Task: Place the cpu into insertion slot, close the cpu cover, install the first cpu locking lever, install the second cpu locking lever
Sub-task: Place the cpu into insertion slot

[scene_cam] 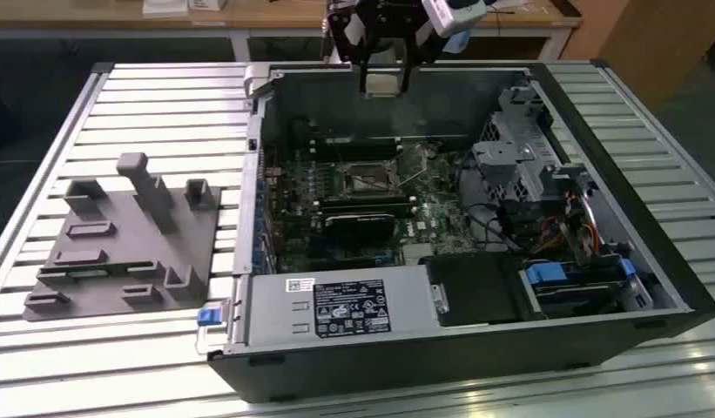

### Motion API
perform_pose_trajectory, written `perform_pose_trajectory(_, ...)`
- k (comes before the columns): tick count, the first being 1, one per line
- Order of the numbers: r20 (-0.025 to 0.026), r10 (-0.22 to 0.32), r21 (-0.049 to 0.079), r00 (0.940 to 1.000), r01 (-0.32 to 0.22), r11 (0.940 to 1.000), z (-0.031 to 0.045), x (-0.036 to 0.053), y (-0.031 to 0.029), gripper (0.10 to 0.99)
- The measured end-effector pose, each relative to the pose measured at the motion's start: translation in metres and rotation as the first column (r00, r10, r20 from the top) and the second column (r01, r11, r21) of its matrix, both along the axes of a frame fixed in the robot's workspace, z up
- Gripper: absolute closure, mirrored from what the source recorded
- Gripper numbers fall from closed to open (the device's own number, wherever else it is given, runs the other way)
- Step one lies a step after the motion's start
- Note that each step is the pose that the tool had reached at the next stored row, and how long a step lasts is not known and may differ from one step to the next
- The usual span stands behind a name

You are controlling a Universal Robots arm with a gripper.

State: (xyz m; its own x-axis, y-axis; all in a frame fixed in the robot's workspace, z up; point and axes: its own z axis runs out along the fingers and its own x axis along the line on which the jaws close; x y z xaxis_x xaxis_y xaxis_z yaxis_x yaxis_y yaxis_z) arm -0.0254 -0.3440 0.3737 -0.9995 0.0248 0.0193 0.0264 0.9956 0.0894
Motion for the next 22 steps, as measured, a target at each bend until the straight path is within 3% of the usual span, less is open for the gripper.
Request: perform_pose_trajectory(22, 0.0, 0.0, 0.0, 1.0, 0.0, 1.0, -0.0067, 0.0, 0.0, 0.545)
